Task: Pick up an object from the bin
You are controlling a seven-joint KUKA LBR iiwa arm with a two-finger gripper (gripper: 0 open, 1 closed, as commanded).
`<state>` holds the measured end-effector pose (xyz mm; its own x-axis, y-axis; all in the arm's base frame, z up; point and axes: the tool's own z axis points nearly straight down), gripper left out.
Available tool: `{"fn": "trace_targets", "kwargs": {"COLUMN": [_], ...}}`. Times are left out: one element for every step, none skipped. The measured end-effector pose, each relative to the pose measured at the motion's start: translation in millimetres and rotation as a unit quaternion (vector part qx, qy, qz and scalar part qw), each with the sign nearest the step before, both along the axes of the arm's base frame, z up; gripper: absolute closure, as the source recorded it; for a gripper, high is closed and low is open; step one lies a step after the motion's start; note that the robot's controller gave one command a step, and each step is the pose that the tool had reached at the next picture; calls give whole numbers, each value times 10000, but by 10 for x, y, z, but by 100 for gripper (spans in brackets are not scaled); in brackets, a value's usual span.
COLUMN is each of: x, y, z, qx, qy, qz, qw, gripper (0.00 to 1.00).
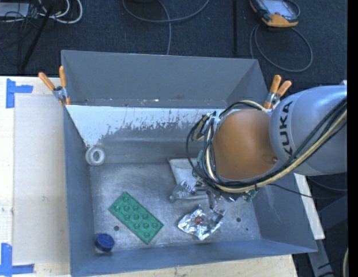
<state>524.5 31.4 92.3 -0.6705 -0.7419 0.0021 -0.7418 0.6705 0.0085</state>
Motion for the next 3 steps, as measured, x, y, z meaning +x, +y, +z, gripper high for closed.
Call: {"fn": "trace_targets", "kwargs": {"x": [-100, -322, -317], "y": [-336, -181, -170], "z": [-198, -205, -190], "qx": [6, -7, 3], "qy": [-80, -71, -77], "qz": [2736, 3383, 3369], "qw": [9618, 9410, 9415], "gripper": [0, 0, 100]}}
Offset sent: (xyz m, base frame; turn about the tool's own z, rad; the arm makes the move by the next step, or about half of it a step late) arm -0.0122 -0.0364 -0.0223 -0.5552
